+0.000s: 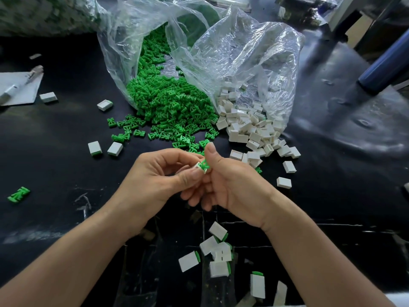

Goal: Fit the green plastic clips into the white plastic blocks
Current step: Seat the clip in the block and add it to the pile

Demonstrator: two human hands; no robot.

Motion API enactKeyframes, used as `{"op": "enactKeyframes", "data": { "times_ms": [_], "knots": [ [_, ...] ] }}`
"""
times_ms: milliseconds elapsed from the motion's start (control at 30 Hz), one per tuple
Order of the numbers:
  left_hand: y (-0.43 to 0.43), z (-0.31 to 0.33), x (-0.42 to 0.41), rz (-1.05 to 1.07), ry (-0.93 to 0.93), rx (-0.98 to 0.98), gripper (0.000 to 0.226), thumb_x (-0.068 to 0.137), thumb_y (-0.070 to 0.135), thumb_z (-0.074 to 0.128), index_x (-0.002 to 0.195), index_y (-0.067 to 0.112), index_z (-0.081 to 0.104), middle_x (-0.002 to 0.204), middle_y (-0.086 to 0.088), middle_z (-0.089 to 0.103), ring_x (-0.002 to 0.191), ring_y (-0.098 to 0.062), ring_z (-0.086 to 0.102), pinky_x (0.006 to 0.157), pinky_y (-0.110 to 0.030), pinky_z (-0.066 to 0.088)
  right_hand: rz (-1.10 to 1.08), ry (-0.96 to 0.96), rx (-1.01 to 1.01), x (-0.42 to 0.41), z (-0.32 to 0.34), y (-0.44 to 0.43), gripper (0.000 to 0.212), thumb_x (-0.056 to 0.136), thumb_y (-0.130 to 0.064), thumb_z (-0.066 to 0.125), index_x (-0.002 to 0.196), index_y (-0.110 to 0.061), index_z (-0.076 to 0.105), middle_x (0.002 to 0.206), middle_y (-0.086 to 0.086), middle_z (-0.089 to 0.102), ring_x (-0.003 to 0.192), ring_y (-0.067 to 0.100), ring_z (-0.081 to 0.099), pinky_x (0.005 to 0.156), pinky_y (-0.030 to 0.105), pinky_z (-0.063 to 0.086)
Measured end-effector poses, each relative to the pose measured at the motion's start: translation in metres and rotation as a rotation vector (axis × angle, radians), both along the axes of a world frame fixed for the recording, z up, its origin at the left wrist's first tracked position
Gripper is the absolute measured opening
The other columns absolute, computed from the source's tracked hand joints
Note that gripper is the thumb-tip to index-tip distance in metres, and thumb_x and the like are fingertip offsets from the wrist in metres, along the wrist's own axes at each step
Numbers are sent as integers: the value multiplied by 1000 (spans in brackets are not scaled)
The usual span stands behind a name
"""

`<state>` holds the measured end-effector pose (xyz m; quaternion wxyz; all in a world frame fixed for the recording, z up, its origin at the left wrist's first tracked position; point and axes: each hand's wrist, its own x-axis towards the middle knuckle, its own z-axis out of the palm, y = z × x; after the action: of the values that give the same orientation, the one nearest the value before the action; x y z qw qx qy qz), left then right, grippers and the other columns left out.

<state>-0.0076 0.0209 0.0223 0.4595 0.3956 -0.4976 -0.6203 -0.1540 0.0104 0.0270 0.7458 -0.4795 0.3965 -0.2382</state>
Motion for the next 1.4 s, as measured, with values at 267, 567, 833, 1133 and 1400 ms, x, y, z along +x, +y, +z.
{"op": "enactKeyframes", "data": {
  "times_ms": [267,567,833,1133,1400],
  "knots": [
    [1,-2,-2,-25,35,-26,27,68,9,65,90,-6,62,55,-18,60,48,-29,60,52,-30,52,-56,-66,43,2,2,2,48,74,-55,37,70,-15,63,54,-2,49,49,10,41,46,19,35],
    [1,-2,-1,-16,32,-33,18,68,6,63,83,-2,67,58,-14,65,51,-22,63,53,-26,53,-22,-98,-29,6,-2,4,36,88,-52,38,84,-38,71,56,-12,38,52,5,32,50,16,28],
    [0,-2,-2,26,57,-38,10,66,9,64,74,6,68,55,-13,63,44,-23,60,48,-25,51,-64,-10,45,5,1,2,46,87,-49,32,68,-11,49,54,0,46,49,10,38,47,21,29],
    [-2,-3,3,-19,39,25,17,70,8,61,81,-2,68,60,-21,63,52,-32,62,58,-31,53,-44,92,-85,2,-2,2,47,73,-55,39,76,-10,51,53,-6,51,48,7,42,47,18,33],
    [-1,-1,3,-27,48,3,22,71,9,61,86,-5,67,64,-23,65,56,-32,64,61,-30,54,-56,102,-137,0,0,2,52,75,-54,40,86,-6,56,56,-7,51,52,7,43,49,19,35]
  ]
}}
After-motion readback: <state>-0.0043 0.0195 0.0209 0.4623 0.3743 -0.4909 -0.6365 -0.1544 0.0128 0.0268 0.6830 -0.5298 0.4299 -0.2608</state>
